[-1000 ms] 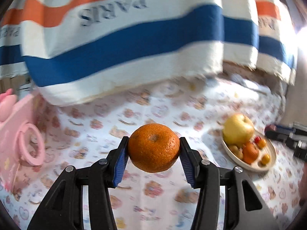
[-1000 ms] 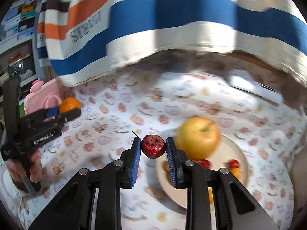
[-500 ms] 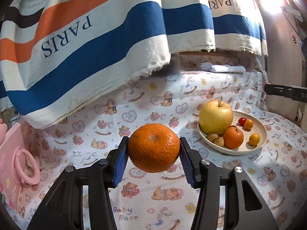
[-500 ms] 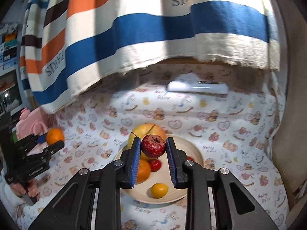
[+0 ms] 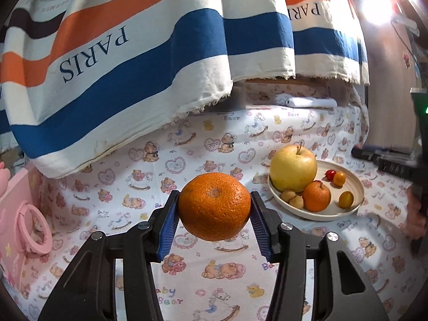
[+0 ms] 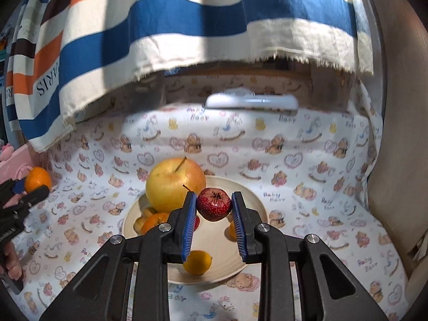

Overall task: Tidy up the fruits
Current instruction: 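Lower the orange and red tomato onto the cream plate and open both tools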

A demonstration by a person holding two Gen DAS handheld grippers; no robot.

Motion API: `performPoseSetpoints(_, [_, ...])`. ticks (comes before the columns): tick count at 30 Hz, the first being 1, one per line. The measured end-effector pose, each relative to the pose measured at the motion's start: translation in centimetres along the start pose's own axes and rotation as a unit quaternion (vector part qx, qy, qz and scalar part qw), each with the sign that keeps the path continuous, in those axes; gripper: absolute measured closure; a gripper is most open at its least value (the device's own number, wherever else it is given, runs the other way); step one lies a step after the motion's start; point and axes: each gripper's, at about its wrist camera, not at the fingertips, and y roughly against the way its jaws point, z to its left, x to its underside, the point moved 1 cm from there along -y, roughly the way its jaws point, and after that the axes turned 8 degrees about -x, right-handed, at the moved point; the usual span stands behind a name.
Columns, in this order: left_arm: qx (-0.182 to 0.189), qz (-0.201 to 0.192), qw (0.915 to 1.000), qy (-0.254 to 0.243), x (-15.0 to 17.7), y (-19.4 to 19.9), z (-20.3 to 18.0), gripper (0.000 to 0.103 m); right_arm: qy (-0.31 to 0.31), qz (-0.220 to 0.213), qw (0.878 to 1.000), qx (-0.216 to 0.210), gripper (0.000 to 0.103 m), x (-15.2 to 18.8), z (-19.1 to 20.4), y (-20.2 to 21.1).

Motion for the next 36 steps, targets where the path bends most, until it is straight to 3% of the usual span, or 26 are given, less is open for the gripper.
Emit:
performPoseSetpoints(9, [0.002, -0.004, 1.0, 0.002, -0.1, -0.1, 0.1, 0.053, 0.007, -0.007, 1.0, 0.01, 0.075, 0.0, 0.1, 0.0])
performPoseSetpoints(15, [0.016, 0.051, 0.9984, 0.017, -1.3, -2.4, -0.1, 0.053, -0.016, 0.014, 0.999, 0.027, 0.075, 0.0, -1.2, -0.7])
performPoseSetpoints(20, [0.047, 0.079, 0.9956, 0.017, -2.6, -3.8, -2.6, 0.053, -0.03, 0.072, 0.995, 0.062, 0.075, 0.4, -2.3, -2.4])
performPoseSetpoints(21, [0.056, 0.089, 0.9942, 0.022, -2.6, -4.3, -3.1, 0.053, -0.052, 0.081, 0.994, 0.046, 0.075, 0.5, -2.9, -2.7])
performPoseSetpoints(32, [0.117, 0.114, 0.9866, -0.002, -4.2, -6.7, -10.7, 0.053, -0.09, 0.108, 0.989, 0.045, 0.075, 1.0, -5.4, -3.7])
performPoseSetpoints(36, [0.114, 0.14, 0.9827, -0.044, -4.2, -7.7, -13.1, 0.053, -0.104, 0.125, 0.985, 0.053, 0.075, 1.3, -5.9, -4.1])
